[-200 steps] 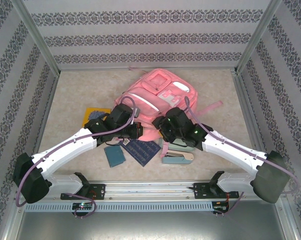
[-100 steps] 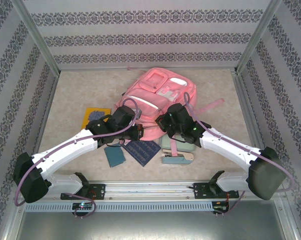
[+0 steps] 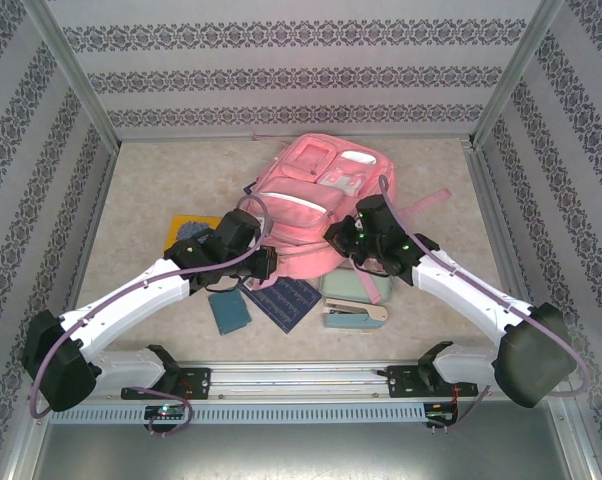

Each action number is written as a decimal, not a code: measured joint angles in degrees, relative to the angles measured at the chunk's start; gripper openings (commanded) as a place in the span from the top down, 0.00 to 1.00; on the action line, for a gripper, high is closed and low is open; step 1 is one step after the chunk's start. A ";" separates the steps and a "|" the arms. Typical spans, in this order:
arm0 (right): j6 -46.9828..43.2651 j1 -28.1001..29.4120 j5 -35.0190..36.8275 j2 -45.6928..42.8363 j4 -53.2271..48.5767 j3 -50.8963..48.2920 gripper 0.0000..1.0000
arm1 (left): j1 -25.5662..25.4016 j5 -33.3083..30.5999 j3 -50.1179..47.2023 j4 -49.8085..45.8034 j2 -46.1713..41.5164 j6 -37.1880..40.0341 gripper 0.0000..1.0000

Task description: Pack the student bag

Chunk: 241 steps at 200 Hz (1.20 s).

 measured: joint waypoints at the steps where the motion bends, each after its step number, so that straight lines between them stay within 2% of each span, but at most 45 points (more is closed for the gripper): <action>1: -0.24 -0.13 -0.11 0.00 -0.20 0.07 1.00 | 0.13 0.04 -0.09 0.00 -0.02 0.02 1.00; 68: -13.00 -4.96 -4.74 0.31 -7.80 5.73 1.00 | 9.81 5.81 -4.70 1.31 -0.90 0.87 1.00; 124: -17.64 -5.77 -9.27 7.74 -11.02 11.23 1.00 | 11.80 9.16 -6.97 0.81 -4.90 0.70 1.00; 137: -19.04 -5.33 -9.79 10.08 -11.93 14.49 0.95 | 11.96 9.51 -7.39 -0.37 -7.06 0.42 1.00; 164: -22.23 -4.96 -9.16 14.38 -13.66 21.44 0.73 | 11.28 10.16 -7.43 -1.53 -10.12 -0.09 1.00; 195: -23.96 -5.14 -0.15 16.44 -16.11 24.96 0.52 | 10.01 12.55 -7.43 -0.44 -9.11 -2.36 1.00; 222: -24.65 -4.52 8.44 15.87 -18.69 25.16 0.49 | 7.74 13.09 -7.21 1.03 -5.14 -4.04 1.00; 241: -23.89 -3.78 10.93 13.22 -20.26 24.28 0.51 | 5.92 13.42 -5.68 1.64 -1.42 -4.68 1.00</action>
